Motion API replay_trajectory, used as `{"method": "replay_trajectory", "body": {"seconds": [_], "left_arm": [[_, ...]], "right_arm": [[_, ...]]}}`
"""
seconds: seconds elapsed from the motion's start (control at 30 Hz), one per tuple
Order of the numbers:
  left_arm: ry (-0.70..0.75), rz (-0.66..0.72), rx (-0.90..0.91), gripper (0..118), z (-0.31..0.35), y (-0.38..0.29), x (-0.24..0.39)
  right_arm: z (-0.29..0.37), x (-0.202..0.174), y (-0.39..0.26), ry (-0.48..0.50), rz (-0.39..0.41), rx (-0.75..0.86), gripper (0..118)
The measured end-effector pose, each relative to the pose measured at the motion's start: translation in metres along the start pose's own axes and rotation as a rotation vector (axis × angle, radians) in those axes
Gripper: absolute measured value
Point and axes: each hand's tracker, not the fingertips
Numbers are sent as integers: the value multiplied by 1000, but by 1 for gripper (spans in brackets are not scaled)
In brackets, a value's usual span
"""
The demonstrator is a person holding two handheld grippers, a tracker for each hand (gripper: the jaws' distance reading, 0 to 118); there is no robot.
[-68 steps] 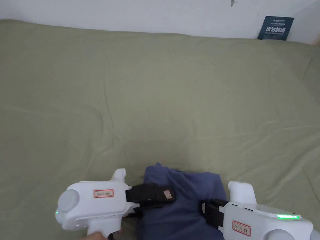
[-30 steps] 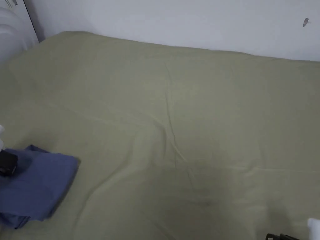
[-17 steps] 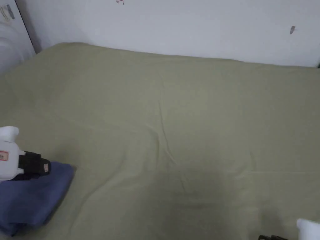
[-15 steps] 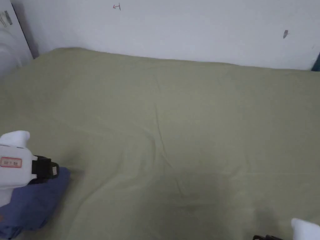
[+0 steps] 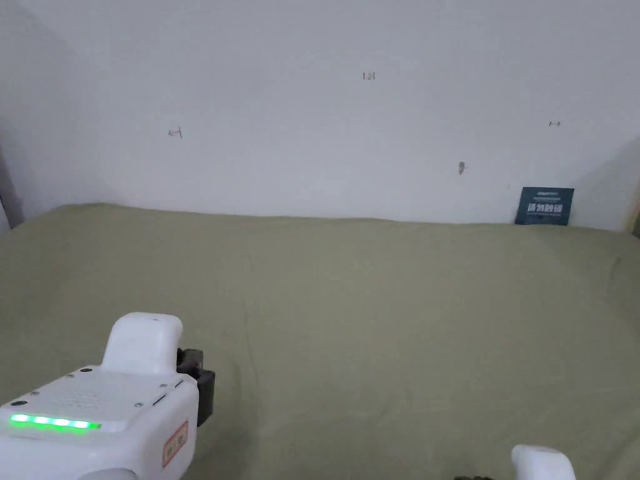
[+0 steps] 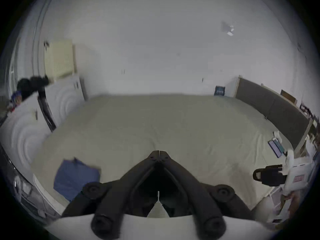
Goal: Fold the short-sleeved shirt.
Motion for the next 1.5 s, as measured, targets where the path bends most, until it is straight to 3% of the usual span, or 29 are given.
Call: {"method": "replay_trajectory", "body": {"seconds": [0.13,0.33,0.43,0.53,0.6,0.63,0.67,0.7,0.77,0.8,0.83,0.87,0.9,0.93,1.1,1.43,1.5], "left_arm": [[-15,-22,134,0,38,21,37],[-34,-24,288,0,79,30,73],[-44,-44,352,0,95,24,87],[13,-103,381,4,104,15,101],[17,-93,375,26,104,8,102],[6,-87,376,47,105,5,99],[-10,-62,375,79,105,2,97],[-11,-45,363,91,106,0,96],[-13,-19,351,91,106,-3,92],[-9,-18,342,91,105,-4,91],[-6,-17,332,91,103,-5,89],[7,-10,326,91,102,-7,87],[7,-3,324,91,102,-8,85],[4,4,321,91,101,-9,82],[36,52,312,93,101,-10,75],[65,-33,233,93,91,-8,81],[87,10,205,93,90,-12,80]], "right_arm": [[36,-15,26,-82,61,171,0],[87,-43,50,-291,146,453,0],[106,-54,52,-266,142,502,0],[116,-65,46,-316,166,537,0],[118,-68,41,-346,169,537,0],[118,-68,38,-338,171,537,0],[117,-67,37,-335,170,540,0],[117,-68,36,-334,166,543,0],[118,-68,35,-334,166,553,2],[118,-68,36,-333,171,554,10],[118,-68,36,-329,183,556,30],[118,-69,35,-332,186,562,73],[117,-69,36,-333,186,559,99],[117,-68,36,-328,185,561,110],[115,-69,37,-335,194,567,117],[110,-66,38,-341,179,563,117],[112,-67,39,-332,187,563,117]]}}
